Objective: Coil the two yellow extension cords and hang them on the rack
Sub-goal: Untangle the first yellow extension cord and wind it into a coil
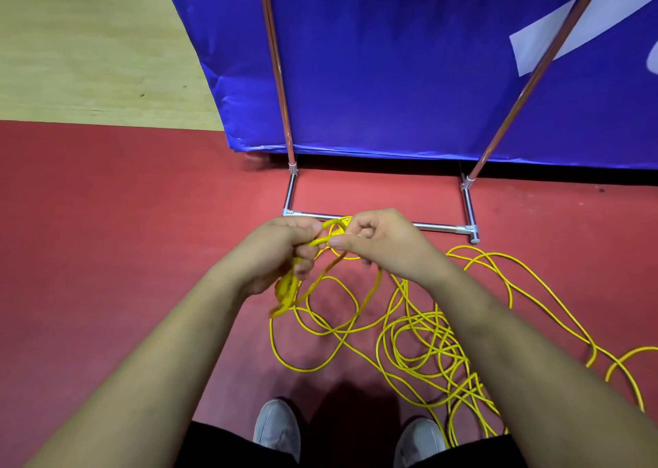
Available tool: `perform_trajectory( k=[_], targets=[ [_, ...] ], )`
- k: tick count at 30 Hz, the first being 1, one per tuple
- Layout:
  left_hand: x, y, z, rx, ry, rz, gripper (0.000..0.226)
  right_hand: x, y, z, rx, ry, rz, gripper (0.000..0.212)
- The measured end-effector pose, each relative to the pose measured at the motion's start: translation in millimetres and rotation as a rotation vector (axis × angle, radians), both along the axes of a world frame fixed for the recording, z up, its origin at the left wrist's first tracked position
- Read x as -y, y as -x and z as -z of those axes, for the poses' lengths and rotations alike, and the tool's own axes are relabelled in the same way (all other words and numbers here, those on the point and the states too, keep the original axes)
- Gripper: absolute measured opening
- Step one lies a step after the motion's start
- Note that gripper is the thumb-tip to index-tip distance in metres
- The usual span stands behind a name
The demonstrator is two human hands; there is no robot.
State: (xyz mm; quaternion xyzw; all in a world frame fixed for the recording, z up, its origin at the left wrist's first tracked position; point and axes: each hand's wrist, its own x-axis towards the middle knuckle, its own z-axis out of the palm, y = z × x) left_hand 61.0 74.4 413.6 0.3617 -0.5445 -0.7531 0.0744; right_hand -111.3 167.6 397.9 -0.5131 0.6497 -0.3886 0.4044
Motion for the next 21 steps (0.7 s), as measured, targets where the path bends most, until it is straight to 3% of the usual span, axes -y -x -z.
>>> perform_trajectory(
  k=[4,9,12,17,21],
  targets=[
    [7.7,-4.3,-5.4,-0.017,-0.1,-0.085,0.025,-7.9,28.4,13.7,-0.074,-0.063,-0.071,0.022],
    [10.1,-13.7,-3.7,0.15,0.06,0.072,0.027,-15.0,32.1,6.1,0.002,-0.067,-0.028,0.013],
    [11.3,-14.0,-4.3,0.129,0.012,0.09,0.03,-10.0,31.7,0.5,-0.125,-0.043,-0.123,0.022],
    [-2.6,-6.3,-2.5,0.171,0.19,0.31,0.034,-2.5,14.3,-2.9,-0.311,0.021,-0.192,0.015],
    [-11.0,0.4,-3.4,0.107,0.275,0.304,0.044,1.9,6.0,-5.0,-0.234,0.126,-0.055,0.015]
  ],
)
